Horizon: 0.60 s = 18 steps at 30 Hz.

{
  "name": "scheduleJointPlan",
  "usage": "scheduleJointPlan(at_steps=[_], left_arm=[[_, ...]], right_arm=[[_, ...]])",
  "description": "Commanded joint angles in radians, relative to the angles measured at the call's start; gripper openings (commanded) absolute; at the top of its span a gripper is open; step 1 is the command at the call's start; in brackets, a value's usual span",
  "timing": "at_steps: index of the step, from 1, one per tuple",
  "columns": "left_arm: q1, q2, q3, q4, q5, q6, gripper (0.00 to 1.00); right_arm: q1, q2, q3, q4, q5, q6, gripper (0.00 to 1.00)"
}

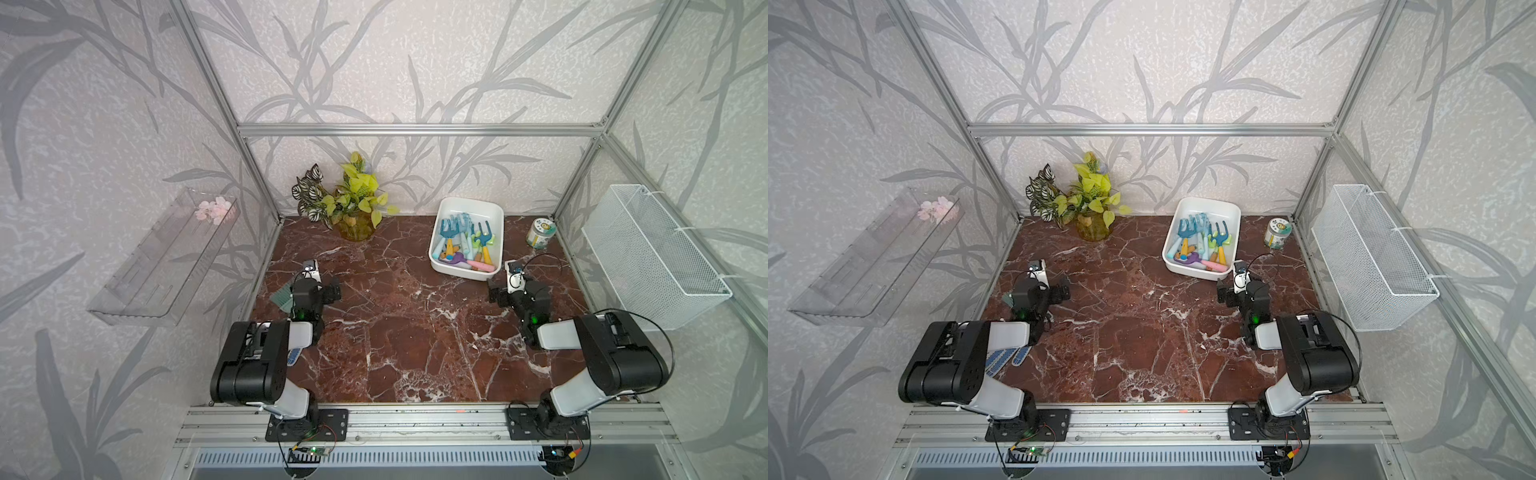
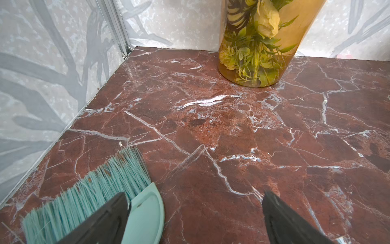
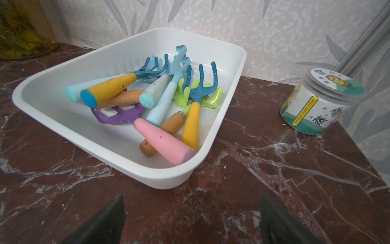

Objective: Take the hand rake out of the storage box
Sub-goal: Move the storage box to the center of the board.

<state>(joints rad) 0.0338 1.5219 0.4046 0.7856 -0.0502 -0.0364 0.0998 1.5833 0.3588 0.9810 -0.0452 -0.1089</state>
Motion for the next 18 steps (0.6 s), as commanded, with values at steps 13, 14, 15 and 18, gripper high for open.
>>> scheduleJointPlan(at_steps=[13,14,15,18], left_arm=[[0.002,-0.010,0.000,0.019,-0.022,-0.006,1.00],[0.000,-0.029,-0.010,0.028,-0.036,-0.011,1.00],[-0.002,-0.057,-0.020,0.025,-0.046,-0.011,1.00],[-0.018,-0.167,-0.031,-0.047,-0.112,-0.014,1.00]], right_arm=[[0.007,-0.031,-0.064,0.124,0.020,0.004,0.99],[0.008,-0.066,-0.065,0.097,0.031,0.005,0.99],[0.011,-0.104,-0.061,0.049,0.039,0.003,0.99],[0.031,-0.217,-0.028,-0.106,0.040,-0.023,0.99]])
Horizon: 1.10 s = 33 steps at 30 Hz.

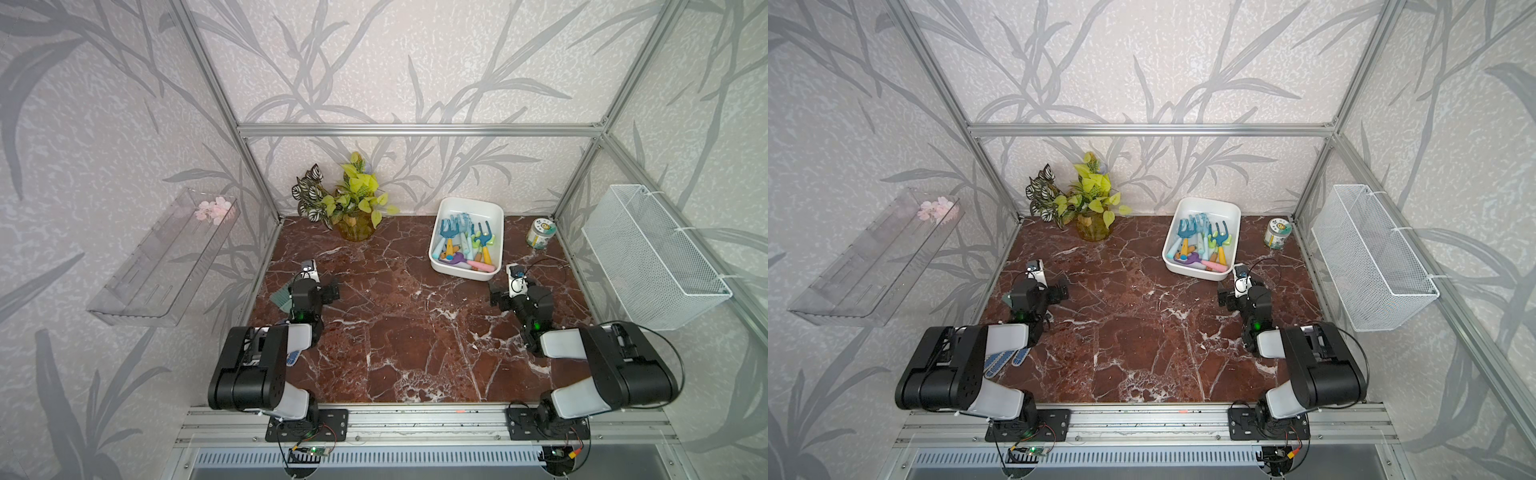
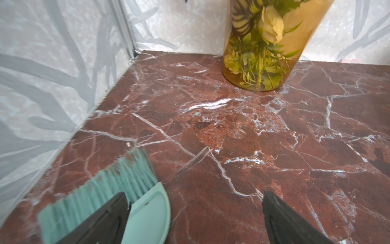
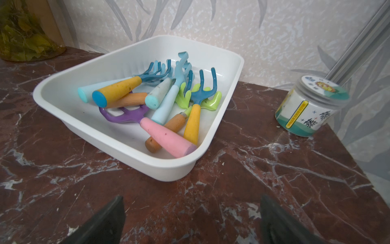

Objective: Take the hand rake out of the storage box
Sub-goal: Move the storage box to the center of the board.

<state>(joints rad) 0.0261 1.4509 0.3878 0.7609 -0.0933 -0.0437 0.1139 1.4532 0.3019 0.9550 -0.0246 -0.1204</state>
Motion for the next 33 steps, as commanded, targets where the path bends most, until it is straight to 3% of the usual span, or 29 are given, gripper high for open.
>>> scheduleJointPlan(at_steps=[1,4,8,13,15,16,17,21,22,26,30,33], left_arm=[[-0.018,-0.137,-0.018,-0.046,-0.091,-0.007,1.00],[-0.031,-0.271,-0.011,-0.170,-0.126,-0.060,1.00],[-0.031,-0.382,0.070,-0.373,-0.026,-0.175,1.00],[-0.045,-0.306,0.224,-0.519,0.108,-0.285,1.00],[-0.059,-0.265,0.264,-0.531,0.154,-0.333,1.00],[-0.073,-0.245,0.280,-0.526,0.170,-0.350,1.00],[-0.094,-0.224,0.304,-0.529,0.178,-0.364,1.00],[-0.199,-0.112,0.425,-0.565,0.181,-0.333,1.00],[-0.221,-0.074,0.460,-0.570,0.183,-0.321,1.00],[-0.259,0.048,0.531,-0.503,0.212,-0.348,0.98],[-0.287,0.114,0.542,-0.468,0.251,-0.339,0.92],[-0.308,0.151,0.534,-0.449,0.288,-0.322,0.90]], right_arm=[[0.028,-0.127,0.036,-0.111,0.015,-0.027,0.99],[0.038,-0.210,0.043,-0.177,-0.003,-0.006,0.99],[0.037,-0.292,0.020,-0.185,0.139,0.326,0.99],[0.000,-0.358,0.016,-0.225,0.069,0.462,0.99],[-0.028,-0.376,0.140,-0.514,-0.011,0.431,0.99],[-0.027,-0.364,0.220,-0.670,-0.009,0.415,0.99],[-0.027,-0.346,0.259,-0.710,0.005,0.415,0.99],[-0.042,-0.261,0.255,-0.564,-0.009,0.447,0.97],[-0.046,-0.226,0.292,-0.588,-0.023,0.444,0.91],[-0.051,-0.052,0.474,-0.705,-0.035,0.428,0.86],[-0.056,0.099,0.607,-0.756,-0.011,0.432,0.72],[-0.062,0.202,0.697,-0.808,-0.005,0.443,0.70]])
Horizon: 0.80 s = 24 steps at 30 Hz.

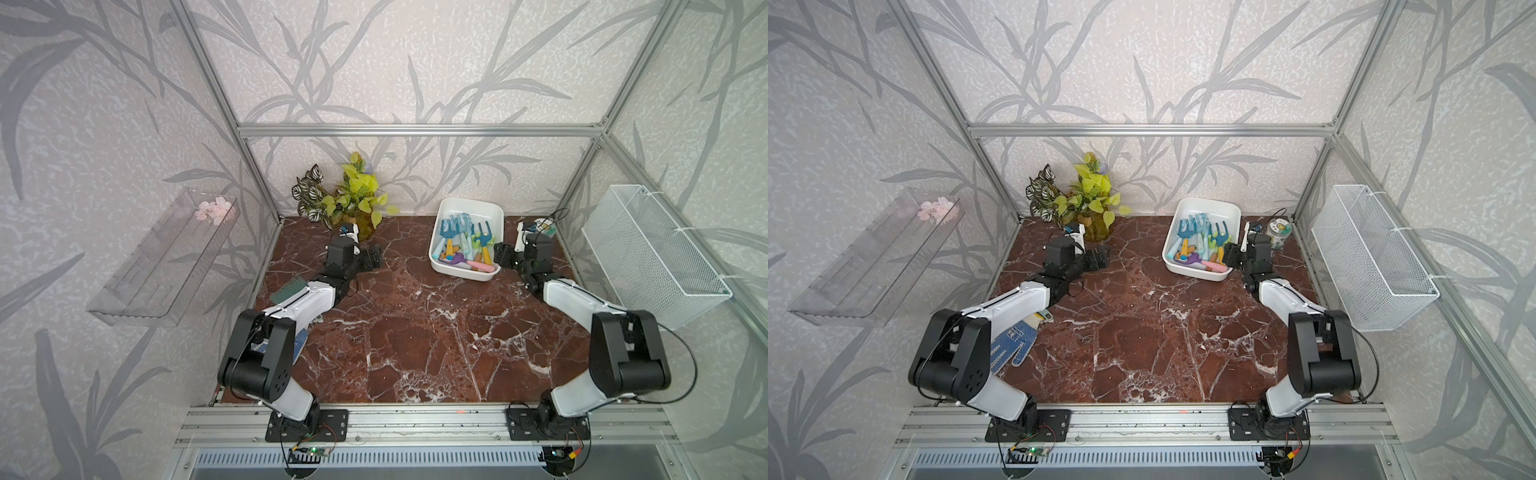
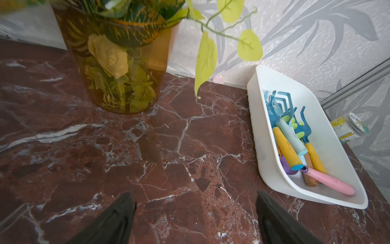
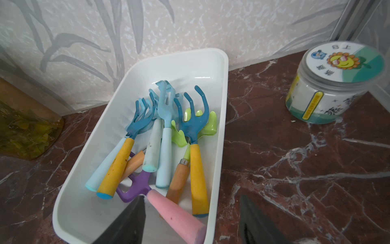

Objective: Take the hand rake out of the storage box
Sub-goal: Move the storage box to the center of the board.

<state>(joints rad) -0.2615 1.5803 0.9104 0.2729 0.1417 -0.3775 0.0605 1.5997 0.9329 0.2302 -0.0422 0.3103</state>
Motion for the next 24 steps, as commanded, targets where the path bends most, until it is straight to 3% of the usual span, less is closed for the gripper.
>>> scheduleJointPlan(at_steps=[1,10,13,18,24], left_arm=[[-0.029,0.034,0.013,0.039,0.064,0.020,0.90],[-0.079,0.077,0.019,0.035,0.090,0.070,0.88],[-0.084,0.076,0.016,0.041,0.088,0.073,0.85],[-0.086,0.079,0.011,0.050,0.092,0.074,0.80],[-0.090,0.087,0.008,0.059,0.096,0.075,0.78]], right_arm=[[-0.008,0.084,0.093,-0.099,0.013,0.012,0.70],[-0.025,0.274,0.263,-0.189,0.081,-0.011,0.56],[-0.029,0.331,0.330,-0.233,0.083,-0.021,0.56],[-0.036,0.353,0.354,-0.257,0.061,-0.019,0.55],[-0.036,0.365,0.371,-0.276,0.033,-0.025,0.43]])
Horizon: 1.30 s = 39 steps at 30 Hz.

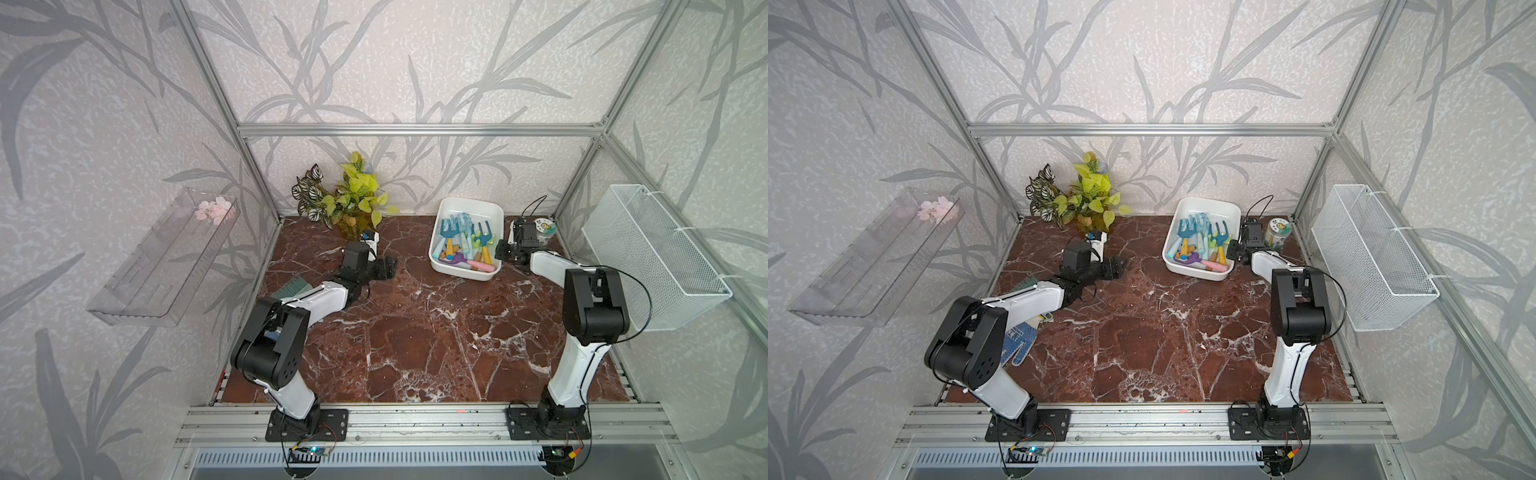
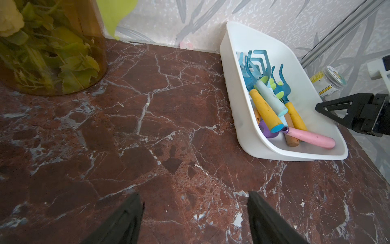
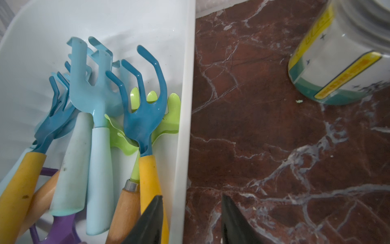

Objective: Take the hand rake out of the storage box
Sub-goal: Move the storage box to the center of the board.

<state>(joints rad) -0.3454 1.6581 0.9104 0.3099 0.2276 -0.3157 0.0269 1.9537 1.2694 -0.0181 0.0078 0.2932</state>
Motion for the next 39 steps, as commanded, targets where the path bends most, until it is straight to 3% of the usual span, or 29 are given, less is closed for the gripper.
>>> scheduleJointPlan(at_steps=[1,9,17,26,39], left_arm=[[-0.005,0.009,-0.001,0.030,0.009,0.015,0.77],[-0.009,-0.028,-0.039,0.035,0.014,-0.001,0.76],[-0.010,-0.111,-0.099,0.051,0.007,-0.041,0.77],[-0.010,-0.178,-0.149,0.057,-0.007,-0.091,0.76],[-0.013,-0.385,-0.250,-0.093,-0.059,-0.143,0.76]], right_arm=[[-0.002,0.013,0.035,-0.031,-0.023,-0.008,0.41],[-0.001,0.016,0.053,-0.058,-0.146,0.009,0.20],[0.047,-0.072,-0.045,-0.055,-0.198,0.024,0.05],[0.140,-0.240,-0.255,-0.033,-0.250,0.116,0.03],[0.432,-0.588,-0.542,-0.043,-0.059,0.233,0.03]])
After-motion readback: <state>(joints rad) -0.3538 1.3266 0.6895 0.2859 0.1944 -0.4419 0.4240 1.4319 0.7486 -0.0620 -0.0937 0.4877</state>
